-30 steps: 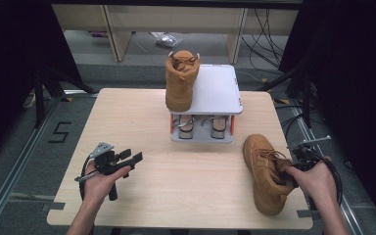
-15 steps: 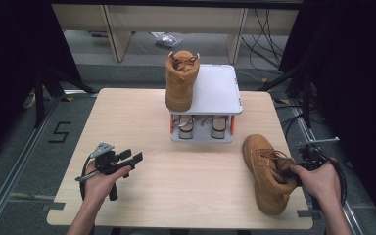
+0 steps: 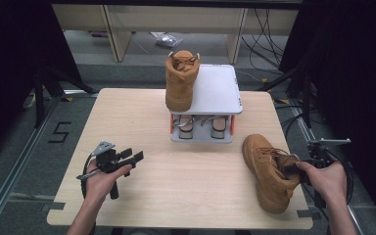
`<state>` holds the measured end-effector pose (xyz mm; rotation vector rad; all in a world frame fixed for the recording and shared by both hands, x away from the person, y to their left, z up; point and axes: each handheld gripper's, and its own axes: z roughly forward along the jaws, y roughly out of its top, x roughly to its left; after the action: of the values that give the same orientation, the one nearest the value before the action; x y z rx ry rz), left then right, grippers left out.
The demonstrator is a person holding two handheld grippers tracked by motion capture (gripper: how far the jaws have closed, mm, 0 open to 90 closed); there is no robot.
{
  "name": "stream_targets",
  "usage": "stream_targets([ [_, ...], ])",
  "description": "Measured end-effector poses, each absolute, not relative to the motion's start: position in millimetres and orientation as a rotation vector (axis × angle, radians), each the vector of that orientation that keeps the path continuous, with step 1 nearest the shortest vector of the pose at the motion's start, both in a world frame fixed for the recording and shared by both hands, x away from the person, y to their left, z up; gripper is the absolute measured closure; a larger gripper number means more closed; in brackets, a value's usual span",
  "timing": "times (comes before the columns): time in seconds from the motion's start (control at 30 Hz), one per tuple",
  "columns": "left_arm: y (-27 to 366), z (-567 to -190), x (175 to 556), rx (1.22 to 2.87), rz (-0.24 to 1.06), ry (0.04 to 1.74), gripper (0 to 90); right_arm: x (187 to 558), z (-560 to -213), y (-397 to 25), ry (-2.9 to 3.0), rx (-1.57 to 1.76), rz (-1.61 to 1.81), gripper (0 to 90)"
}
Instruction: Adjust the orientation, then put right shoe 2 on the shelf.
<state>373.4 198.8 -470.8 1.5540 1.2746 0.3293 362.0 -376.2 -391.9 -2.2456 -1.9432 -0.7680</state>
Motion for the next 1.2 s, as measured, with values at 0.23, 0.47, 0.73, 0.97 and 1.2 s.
stream_targets([
  [0.23,199.1,-471.6,373.6,1.557,0.328,1.27,43.0,362.7,-392.1,-378.0,-1.872,-2.269,-0.8,83.6],
  [0.47,199.8,-471.5,373.1,1.553,0.323,1.275,43.0,363.0,-392.4,-379.5,-1.861,-2.258,-0.839,83.7],
  [0.73,203.7,-471.7,371.6,1.54,0.332,1.292,42.9,363.9,-391.1,-380.8,-1.854,-2.257,-0.862,83.7],
  [0.97,203.2,-471.9,372.8,1.539,0.322,1.275,43.0,363.7,-385.3,-383.7,-1.788,-2.271,-0.95,83.7],
  [1.2,207.7,-472.1,369.3,1.533,0.33,1.286,42.9,365.5,-379.0,-385.9,-1.781,-2.259,-1.009,83.8],
])
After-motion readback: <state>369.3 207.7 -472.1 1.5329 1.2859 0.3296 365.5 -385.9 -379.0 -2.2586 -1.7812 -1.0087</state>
